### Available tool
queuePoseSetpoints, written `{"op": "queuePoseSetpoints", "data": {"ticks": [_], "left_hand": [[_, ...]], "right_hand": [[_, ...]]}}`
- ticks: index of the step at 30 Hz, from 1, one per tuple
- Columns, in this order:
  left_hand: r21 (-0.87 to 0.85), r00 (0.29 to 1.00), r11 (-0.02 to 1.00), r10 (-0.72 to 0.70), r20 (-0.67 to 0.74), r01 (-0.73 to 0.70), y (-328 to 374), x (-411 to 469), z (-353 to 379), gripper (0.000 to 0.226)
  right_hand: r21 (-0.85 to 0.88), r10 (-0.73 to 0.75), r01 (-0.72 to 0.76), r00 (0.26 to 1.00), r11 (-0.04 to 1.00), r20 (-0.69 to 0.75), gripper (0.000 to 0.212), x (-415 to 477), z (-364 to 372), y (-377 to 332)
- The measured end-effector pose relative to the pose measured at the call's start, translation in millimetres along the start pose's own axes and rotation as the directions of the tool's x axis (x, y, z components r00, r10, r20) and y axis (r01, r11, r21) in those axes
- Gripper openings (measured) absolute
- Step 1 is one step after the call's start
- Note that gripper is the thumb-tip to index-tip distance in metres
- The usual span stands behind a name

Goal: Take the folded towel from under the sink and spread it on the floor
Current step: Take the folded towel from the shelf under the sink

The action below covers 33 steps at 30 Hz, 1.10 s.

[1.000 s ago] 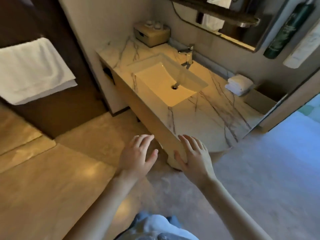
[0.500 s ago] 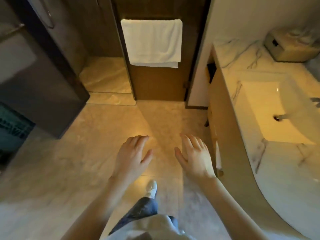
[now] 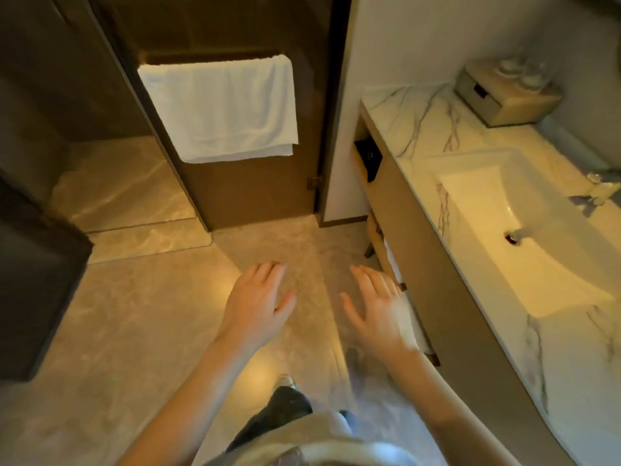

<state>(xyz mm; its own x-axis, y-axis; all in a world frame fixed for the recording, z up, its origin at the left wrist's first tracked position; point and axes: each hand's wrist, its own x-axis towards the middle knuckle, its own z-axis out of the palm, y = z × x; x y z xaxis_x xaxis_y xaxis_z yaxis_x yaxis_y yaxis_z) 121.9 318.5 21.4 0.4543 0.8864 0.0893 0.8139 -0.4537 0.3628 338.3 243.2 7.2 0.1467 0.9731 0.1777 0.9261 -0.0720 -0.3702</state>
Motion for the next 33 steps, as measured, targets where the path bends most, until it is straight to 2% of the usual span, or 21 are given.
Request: {"op": "queuePoseSetpoints", "data": {"ticks": [7,13,20,26,33], "left_hand": [[-0.068,0.936,0.948,0.318,0.152,-0.312,9.6,123.9,5.9,0.052],[-0.141,0.824,0.870,0.494,0.277,-0.473,39.1,193.4,49.3,0.056],[-0.146,0.715,0.772,0.630,0.302,-0.619,70.5,256.5,69.1,0.058],[-0.194,0.557,0.639,0.755,0.347,-0.745,95.1,295.8,74.8,0.055],[-0.293,0.261,0.373,0.897,0.358,-0.880,114.3,314.3,106.1,0.052]], "right_hand": [[-0.064,0.317,-0.321,0.946,0.945,-0.065,0.053,41.0,-10.3,13.2],[-0.026,0.513,-0.517,0.854,0.856,-0.086,0.057,49.9,-0.9,51.6],[0.019,0.655,-0.661,0.738,0.750,-0.163,0.055,79.0,6.5,79.2],[0.077,0.762,-0.778,0.581,0.623,-0.287,0.049,85.9,-1.5,81.0],[0.100,0.866,-0.913,0.333,0.395,-0.373,0.051,75.6,20.4,70.2]]}}
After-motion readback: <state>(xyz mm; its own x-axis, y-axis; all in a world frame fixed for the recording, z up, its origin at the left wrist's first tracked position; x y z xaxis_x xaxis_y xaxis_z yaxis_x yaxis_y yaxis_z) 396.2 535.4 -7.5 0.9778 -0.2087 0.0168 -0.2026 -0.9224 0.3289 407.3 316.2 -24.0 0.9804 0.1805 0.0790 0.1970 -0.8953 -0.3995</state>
